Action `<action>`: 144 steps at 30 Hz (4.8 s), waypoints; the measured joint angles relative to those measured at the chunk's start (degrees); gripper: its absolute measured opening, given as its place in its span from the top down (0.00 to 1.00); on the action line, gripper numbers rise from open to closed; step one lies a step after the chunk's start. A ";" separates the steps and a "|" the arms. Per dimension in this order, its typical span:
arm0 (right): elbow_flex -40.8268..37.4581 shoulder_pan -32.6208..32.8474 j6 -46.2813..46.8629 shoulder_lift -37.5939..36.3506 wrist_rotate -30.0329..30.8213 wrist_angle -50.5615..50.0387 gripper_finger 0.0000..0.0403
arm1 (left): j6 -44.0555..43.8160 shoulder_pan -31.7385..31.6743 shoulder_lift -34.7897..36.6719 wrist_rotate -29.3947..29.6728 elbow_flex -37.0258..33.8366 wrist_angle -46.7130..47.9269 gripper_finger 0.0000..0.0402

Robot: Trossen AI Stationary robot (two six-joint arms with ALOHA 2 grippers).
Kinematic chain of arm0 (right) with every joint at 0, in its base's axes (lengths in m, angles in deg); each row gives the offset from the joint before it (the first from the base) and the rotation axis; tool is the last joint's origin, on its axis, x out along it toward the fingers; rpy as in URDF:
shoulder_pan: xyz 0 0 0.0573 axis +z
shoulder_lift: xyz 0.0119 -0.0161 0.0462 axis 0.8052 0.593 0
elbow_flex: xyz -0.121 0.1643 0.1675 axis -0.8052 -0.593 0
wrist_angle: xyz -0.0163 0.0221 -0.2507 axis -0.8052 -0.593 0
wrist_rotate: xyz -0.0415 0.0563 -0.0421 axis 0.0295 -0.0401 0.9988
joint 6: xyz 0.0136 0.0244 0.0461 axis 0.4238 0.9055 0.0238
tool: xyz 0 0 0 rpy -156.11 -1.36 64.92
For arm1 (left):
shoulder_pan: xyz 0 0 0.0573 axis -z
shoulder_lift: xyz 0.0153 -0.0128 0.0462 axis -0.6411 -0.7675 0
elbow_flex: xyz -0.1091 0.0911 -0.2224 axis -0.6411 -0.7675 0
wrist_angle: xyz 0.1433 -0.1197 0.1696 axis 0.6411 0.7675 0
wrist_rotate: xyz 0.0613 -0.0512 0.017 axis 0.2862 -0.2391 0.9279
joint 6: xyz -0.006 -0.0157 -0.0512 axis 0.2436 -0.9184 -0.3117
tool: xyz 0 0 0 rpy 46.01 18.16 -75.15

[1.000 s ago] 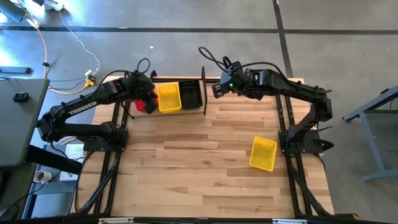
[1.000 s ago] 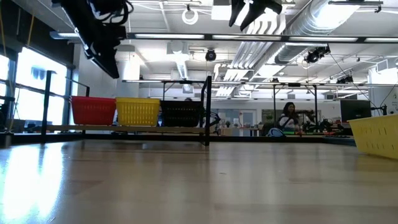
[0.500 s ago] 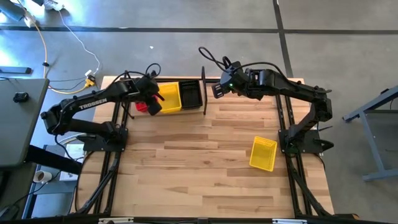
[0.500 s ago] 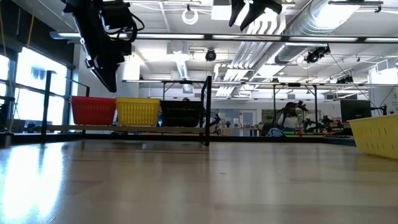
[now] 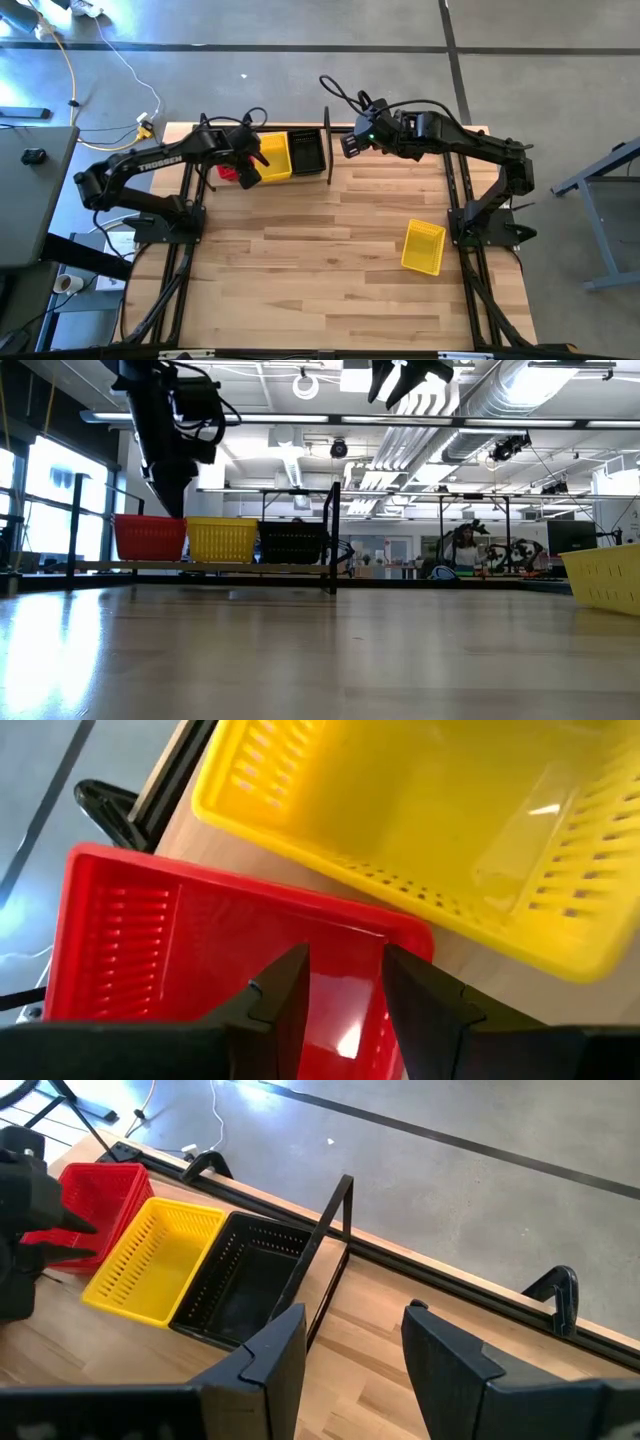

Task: Stack baskets on shelf by color
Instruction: Stack the red bin on top of the red bin on the shelf, then stack the yellow bin on top of the yellow bin on the shelf

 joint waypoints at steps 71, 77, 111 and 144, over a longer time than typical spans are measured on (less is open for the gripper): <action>0.00 -0.02 -0.63 0.00 -0.06 0.02 0.63 | 1.04 6.11 -7.36 4.24 4.55 15.92 0.71; 0.00 -0.02 -0.63 0.00 -0.06 0.02 0.63 | 1.72 5.73 -7.33 4.24 4.55 15.78 0.71; 0.00 0.02 -1.69 0.00 -2.88 0.04 0.63 | 23.38 5.79 -7.31 7.44 4.52 21.79 0.91; 0.00 0.02 -3.02 0.00 -5.08 0.02 0.63 | 20.34 5.81 -7.31 2.23 4.52 24.13 0.81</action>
